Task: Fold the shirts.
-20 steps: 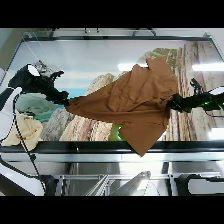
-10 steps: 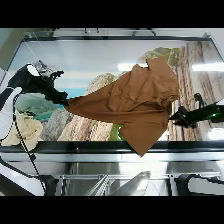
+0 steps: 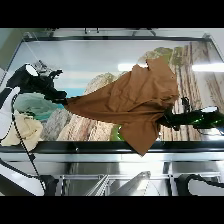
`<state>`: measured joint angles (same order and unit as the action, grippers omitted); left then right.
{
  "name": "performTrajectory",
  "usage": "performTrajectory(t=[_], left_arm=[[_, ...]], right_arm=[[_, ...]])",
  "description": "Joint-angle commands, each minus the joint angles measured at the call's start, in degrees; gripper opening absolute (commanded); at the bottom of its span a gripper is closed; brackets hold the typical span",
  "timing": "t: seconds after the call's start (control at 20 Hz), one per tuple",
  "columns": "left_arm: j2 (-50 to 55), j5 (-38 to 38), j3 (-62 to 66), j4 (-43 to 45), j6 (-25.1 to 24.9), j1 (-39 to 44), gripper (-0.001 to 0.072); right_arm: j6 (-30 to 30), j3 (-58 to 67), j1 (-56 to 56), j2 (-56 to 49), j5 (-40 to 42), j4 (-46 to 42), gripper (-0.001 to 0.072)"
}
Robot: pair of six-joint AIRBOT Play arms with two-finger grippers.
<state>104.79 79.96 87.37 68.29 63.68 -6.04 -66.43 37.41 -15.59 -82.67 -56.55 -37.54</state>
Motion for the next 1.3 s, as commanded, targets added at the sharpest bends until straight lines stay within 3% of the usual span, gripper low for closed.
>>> performTrajectory(t=[0.0, 0.15, 0.25, 0.45, 0.55, 0.75, 0.85, 0.95, 1.05, 1.25], left_arm=[[-4.22, 4.83, 0.02, -8.72, 0.31, -3.21, 0.0023], [-13.27, 15.39, 0.04, -32.24, -1.42, -10.27, 0.0022], [-21.31, 20.11, 0.04, -51.93, -3.02, -14.53, 0.0018], [-40.7, 20.63, 0.11, -95.8, -8.63, -22.82, 0.002], [-48.48, 17.7, 0.11, -107.45, -9.88, -30.88, 0.002], [-56.26, 13.62, 1.11, -108.74, -6.95, -52.74, 0.0026], [-55.47, 13.44, 2.01, -107.91, -6.6, -54.86, 0.0026], [-52.24, 13.6, 3.65, -98.6, -6.01, -49.79, 0.0026], [-48.13, 12.46, 3.69, -84.59, -5.57, -39.28, 0.0026], [-37.09, 5.46, -2.47, -64.48, -5.86, -21.94, 0.0026]], right_arm=[[4.09, 3.15, -2.01, 6.14, -8.17, 4.2, 0.0021], [4.63, 12.35, -9.75, 20.65, -19.98, 7.72, 0.0021], [6.8, 20.68, -16.5, 30.21, -23.91, 17.62, 0.0021], [11.21, 36.65, -29.62, 43.19, -18.73, 35.63, 0.0022], [11.23, 43.91, -32.28, 45.07, -13.29, 35.89, 0.0022], [13.33, 56.74, -32.15, 42.62, -10.19, 35.65, 0.0022], [13.31, 59.98, -32.04, 40.28, -10.36, 35.67, 0.0022], [13.35, 59.91, -31.61, 37.57, -13.27, 35.63, 0.0022], [14.29, 59.52, -26.03, 32.76, -16.09, 33.16, 0.0022], [11.45, 54.88, -4.5, 20.33, -14.16, 9.35, 0.0022]])
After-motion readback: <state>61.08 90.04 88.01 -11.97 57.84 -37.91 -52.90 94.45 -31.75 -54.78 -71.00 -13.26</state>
